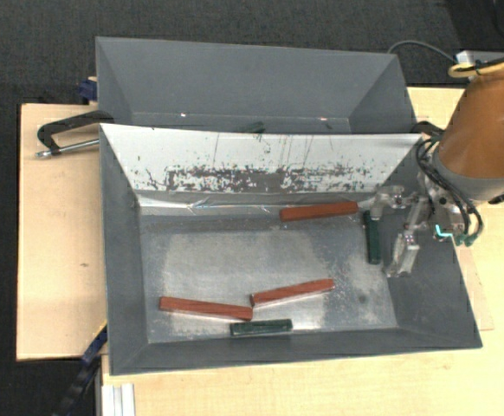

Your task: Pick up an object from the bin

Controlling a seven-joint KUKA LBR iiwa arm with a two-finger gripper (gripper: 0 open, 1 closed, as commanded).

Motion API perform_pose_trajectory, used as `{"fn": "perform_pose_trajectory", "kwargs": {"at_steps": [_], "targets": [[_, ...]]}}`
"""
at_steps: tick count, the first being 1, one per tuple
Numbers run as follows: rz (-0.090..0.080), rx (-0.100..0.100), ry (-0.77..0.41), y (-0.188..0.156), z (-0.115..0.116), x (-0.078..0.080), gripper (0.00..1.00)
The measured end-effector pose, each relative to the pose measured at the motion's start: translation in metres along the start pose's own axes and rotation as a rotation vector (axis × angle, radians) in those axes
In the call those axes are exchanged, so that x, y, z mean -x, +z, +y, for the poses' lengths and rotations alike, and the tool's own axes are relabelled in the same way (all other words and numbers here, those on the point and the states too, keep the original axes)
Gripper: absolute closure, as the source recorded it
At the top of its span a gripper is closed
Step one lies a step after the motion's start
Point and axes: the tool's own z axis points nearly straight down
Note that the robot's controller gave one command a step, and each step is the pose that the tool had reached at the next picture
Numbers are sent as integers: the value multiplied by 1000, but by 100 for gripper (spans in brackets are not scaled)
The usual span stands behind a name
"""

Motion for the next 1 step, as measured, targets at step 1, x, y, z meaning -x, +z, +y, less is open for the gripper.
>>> {"fn": "perform_pose_trajectory", "kwargs": {"at_steps": [1], "targets": [[-8,-1,-2,-4,0,2,0]]}}
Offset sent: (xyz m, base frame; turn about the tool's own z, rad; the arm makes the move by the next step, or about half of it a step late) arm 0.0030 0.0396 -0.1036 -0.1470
